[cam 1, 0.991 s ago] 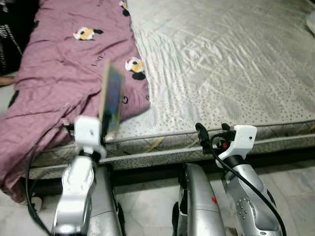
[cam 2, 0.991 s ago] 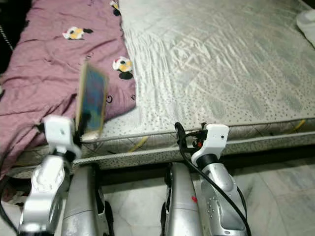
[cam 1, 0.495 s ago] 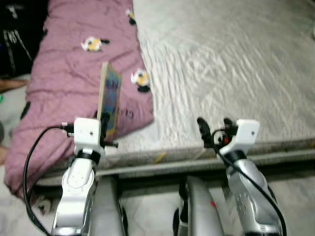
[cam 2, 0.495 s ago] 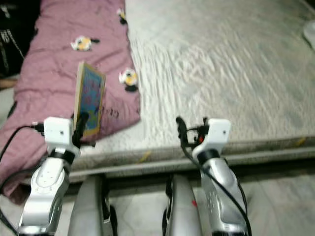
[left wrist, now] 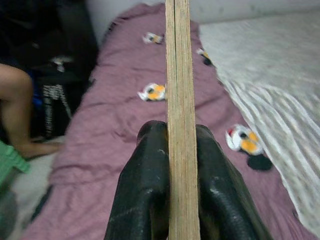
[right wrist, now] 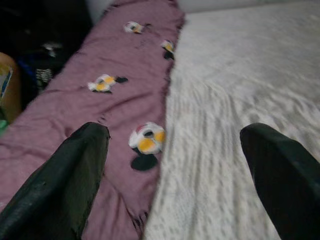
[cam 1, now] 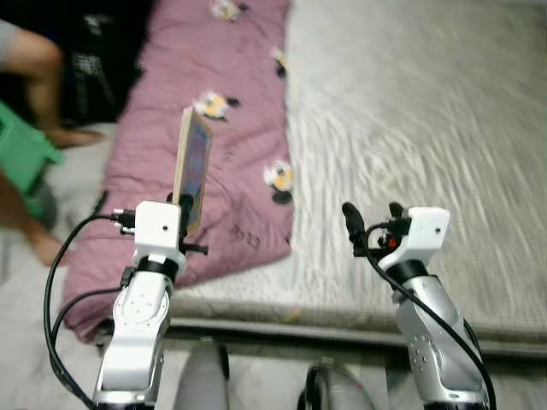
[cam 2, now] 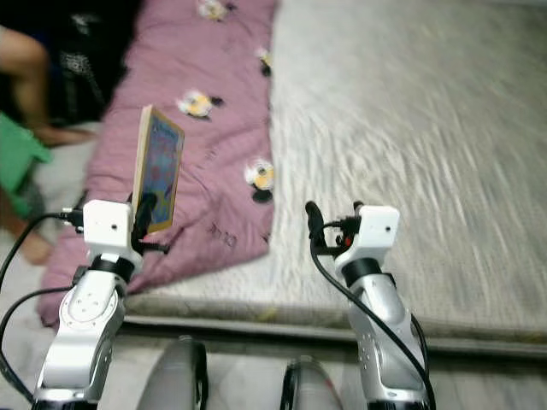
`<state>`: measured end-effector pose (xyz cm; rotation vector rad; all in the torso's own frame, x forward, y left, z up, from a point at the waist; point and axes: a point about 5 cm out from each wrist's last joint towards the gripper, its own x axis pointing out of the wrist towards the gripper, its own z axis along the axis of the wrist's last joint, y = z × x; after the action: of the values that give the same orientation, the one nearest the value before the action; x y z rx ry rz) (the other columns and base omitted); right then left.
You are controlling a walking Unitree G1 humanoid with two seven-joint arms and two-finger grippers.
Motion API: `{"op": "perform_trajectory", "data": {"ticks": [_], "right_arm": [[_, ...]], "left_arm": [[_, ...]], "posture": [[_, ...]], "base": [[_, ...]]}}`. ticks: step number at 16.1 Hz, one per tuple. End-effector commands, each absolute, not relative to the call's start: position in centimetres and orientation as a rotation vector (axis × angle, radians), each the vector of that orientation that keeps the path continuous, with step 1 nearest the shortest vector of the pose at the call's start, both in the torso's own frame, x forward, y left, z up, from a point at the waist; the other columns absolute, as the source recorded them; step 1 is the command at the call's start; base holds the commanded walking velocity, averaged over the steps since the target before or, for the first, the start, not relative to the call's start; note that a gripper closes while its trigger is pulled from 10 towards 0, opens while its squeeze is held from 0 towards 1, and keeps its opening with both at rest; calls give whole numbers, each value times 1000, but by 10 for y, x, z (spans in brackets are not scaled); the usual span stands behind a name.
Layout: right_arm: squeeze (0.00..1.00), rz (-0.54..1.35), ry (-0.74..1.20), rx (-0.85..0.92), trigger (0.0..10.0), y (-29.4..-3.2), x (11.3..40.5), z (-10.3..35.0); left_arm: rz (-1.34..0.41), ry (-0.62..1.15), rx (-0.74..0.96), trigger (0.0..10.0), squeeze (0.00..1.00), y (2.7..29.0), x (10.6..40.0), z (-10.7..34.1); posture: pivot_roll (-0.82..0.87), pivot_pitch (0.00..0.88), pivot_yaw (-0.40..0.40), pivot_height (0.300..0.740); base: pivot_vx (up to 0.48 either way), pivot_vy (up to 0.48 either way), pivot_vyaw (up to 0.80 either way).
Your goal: Clean up the room
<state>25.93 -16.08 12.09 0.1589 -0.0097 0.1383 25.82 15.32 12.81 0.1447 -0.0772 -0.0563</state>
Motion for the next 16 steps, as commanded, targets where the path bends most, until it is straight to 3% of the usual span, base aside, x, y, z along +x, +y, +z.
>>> {"op": "perform_trajectory", "data": {"ticks": [1, 12, 16], "right_arm": [[0, 119, 2, 148, 10000, -165, 257, 117], [0, 46, 16, 136, 10000, -176, 254, 108], [0, -34, 9, 123, 10000, -190, 254, 98]], "left_arm": [[-56, -93, 146, 10000, 0, 153, 257, 131], [-65, -41, 188, 10000, 0, 157, 259, 118], [-66, 16, 205, 10000, 0, 160, 260, 91]], "posture": [[-16, 111, -13, 740], [-17, 86, 3, 740], [-42, 0, 38, 740]], "base": [[0, 0, 0], [0, 0, 0], [0, 0, 0]]}}
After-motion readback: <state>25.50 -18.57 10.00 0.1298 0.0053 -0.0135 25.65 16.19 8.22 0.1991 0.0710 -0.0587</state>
